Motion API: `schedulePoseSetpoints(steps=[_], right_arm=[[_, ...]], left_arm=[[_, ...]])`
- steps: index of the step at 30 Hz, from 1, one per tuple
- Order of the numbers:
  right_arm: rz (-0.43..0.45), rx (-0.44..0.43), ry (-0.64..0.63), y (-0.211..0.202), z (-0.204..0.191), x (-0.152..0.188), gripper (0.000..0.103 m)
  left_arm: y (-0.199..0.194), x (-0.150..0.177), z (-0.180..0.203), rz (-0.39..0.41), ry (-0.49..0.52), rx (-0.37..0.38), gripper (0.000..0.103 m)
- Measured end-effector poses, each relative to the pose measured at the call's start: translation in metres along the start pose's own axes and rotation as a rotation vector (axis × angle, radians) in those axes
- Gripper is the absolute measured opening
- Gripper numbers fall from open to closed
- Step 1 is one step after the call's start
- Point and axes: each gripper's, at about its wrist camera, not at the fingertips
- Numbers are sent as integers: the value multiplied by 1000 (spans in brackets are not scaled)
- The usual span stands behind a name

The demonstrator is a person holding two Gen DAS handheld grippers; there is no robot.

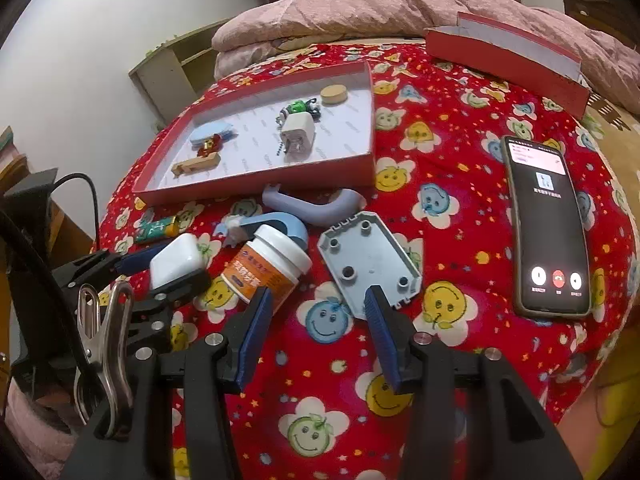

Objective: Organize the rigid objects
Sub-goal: 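Grasp the white earbud case with the left tool while the right tool approaches the jar, then grasp the white jar with orange label with the right tool while the left tool holds the case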

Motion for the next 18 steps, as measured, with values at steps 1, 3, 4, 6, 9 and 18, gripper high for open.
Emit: schedulePoseSetpoints(steps=[1,3,4,6,9,18], right_arm=[[2,-6,-1,0,-1,0,49],[4,-18,-4,1,-5,0,49],[5,-24,-4,1,-7,-1,49],[3,-37,-1,3,-10,-1,49],[-2,-49,3,7,-16,-2,49],[-23,-50,-44,19,-32,1,49]], left_arm=[[-4,2,-4,3,-8,-10,61],[-10,6,-11,7,-21,-31,61],[-14,8,-16,9,-32,-45,61],[-18,10,-22,13,-47,-60,61],[-24,13,-32,22,-67,-94,61],[-15,26,-52,-9,-146,-106,61]])
Point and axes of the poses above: each gripper's, at about its wrist camera, not at the fingertips, and y roughly the way its jaws point, z to its right, x to its underside, and after that the axes turned 13 degrees about z, right-handed
